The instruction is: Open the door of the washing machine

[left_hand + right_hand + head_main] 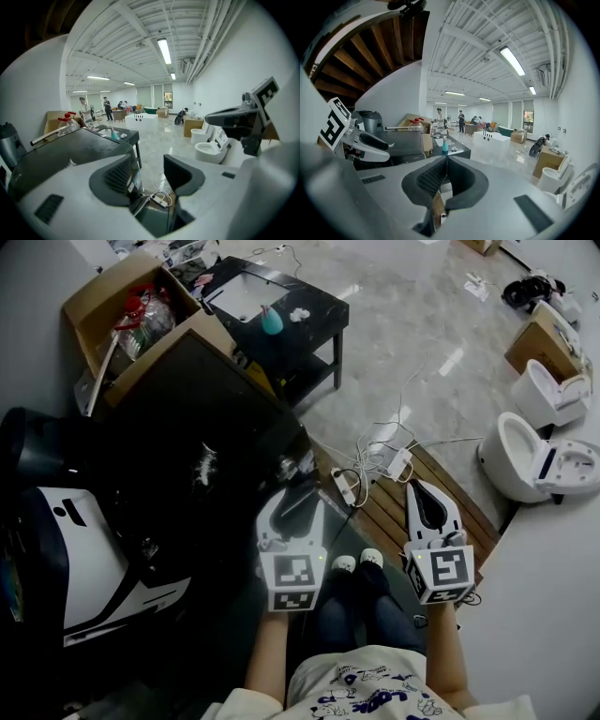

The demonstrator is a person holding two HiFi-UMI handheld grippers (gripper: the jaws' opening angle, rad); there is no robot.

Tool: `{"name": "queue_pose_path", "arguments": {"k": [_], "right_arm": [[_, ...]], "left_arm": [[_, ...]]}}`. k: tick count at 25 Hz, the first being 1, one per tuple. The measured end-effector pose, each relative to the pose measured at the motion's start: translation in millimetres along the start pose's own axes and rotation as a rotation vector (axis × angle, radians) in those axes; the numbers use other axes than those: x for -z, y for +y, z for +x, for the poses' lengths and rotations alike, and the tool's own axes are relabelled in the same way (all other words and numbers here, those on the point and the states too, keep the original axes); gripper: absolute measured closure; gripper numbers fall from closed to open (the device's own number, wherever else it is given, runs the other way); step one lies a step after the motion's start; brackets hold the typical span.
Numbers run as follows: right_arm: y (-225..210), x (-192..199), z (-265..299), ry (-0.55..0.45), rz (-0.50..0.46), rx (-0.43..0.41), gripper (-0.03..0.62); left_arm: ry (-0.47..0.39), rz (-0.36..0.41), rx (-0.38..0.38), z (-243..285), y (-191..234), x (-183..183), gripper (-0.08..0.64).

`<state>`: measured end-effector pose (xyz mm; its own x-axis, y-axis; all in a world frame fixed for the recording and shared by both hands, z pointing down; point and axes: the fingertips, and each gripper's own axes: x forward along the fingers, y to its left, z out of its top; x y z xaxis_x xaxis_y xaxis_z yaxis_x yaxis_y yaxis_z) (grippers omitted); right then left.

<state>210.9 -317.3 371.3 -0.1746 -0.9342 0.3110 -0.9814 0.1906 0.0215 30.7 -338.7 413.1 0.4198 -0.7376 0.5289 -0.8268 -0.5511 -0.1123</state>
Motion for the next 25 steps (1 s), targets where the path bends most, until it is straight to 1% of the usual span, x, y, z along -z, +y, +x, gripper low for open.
{"name": "queue_pose_path", "arguments": {"k": [2,7,12,18,22,25], "right_arm": [[-5,4,6,0.008,-0.003,-0.010,0.574],[-15,21,17,0.037,-0.001,-0.033,0.574],[-23,37,25,0.064,0.008,-0.047,0.574],[-32,59,30,0.095,0.022,-0.053,0.574],[-38,71,31,0.115,0.030,-0.055,0.574],[-42,81,32,0.131,0.036,-0.058,0.574]], "left_arm": [[0.038,0.021,0.014,11,-5,7,0.354],[0.179,0.068,0.079,40,-17,34,0.354],[0.322,0.174,0.096,66,-20,60,0.354],[0.504,0.264,0.149,93,-30,100,0.354],[0.645,0.309,0.218,111,-38,134,0.354],[0.736,0.362,0.261,126,-40,159,0.354]]}}
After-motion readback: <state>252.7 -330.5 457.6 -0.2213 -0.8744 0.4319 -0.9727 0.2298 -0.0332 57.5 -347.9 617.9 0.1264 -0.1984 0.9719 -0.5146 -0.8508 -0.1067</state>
